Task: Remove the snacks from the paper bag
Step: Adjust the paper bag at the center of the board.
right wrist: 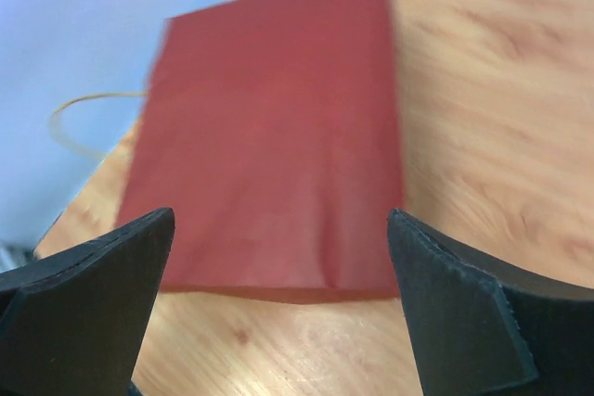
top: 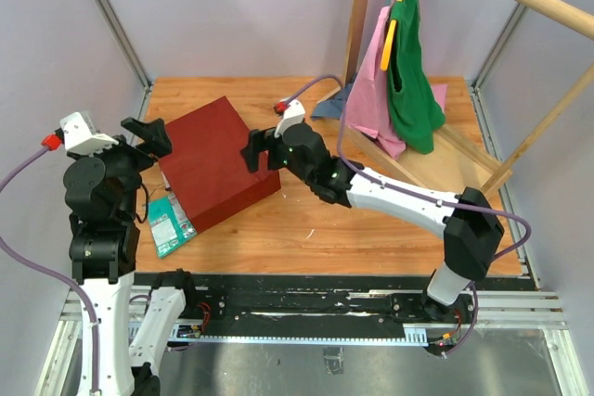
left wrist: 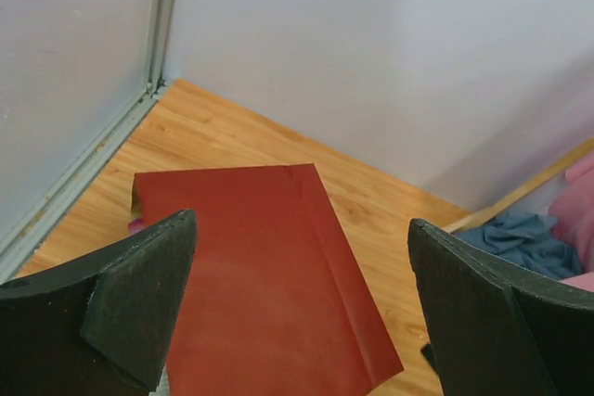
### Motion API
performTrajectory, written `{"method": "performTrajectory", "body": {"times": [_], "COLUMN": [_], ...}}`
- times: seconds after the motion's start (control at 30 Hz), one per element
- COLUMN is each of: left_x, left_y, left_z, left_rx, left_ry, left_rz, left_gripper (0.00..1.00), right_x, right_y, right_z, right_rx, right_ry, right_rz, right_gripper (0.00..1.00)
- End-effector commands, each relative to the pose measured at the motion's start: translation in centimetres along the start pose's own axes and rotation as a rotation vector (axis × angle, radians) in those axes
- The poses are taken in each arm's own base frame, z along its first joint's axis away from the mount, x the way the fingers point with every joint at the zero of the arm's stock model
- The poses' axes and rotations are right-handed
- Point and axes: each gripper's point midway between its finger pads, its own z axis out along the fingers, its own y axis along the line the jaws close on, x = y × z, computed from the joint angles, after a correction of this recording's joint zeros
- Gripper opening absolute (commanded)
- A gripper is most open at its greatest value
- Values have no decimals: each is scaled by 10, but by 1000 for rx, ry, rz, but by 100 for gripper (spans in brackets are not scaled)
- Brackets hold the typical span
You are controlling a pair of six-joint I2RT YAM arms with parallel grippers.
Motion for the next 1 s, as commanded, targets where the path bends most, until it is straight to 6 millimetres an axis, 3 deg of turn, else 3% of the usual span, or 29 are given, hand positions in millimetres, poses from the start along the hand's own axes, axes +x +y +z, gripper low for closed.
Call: {"method": "performTrajectory", "body": {"times": [0.0, 0.17, 0.37, 0.63, 0.77, 0.97], "left_x": [14, 28, 36, 40, 40, 40], "left_y": [-8, -12, -8, -8, -8, -8], "left_z": [6, 9, 7, 7, 7, 7], "left_rx": [60, 93, 92, 96, 95, 95], "left_ry": [32, 70, 90, 94, 95, 94], "left_rz": [-8, -4, 22, 32, 37, 40], "left_gripper": [100, 100, 100, 100, 100, 100], "right_x": [32, 80, 116, 129, 135, 143], "right_y": [-50, -74, -79, -83, -87, -94], "right_z": [1, -2, 5, 18, 25, 32], "right_rx": [269, 451, 576, 628, 642, 657], "right_ry": [49, 125, 219, 234, 225, 223], "right_rz": [369, 731, 854, 877, 893, 910], "right_gripper": [98, 82, 75, 68, 54, 24]}}
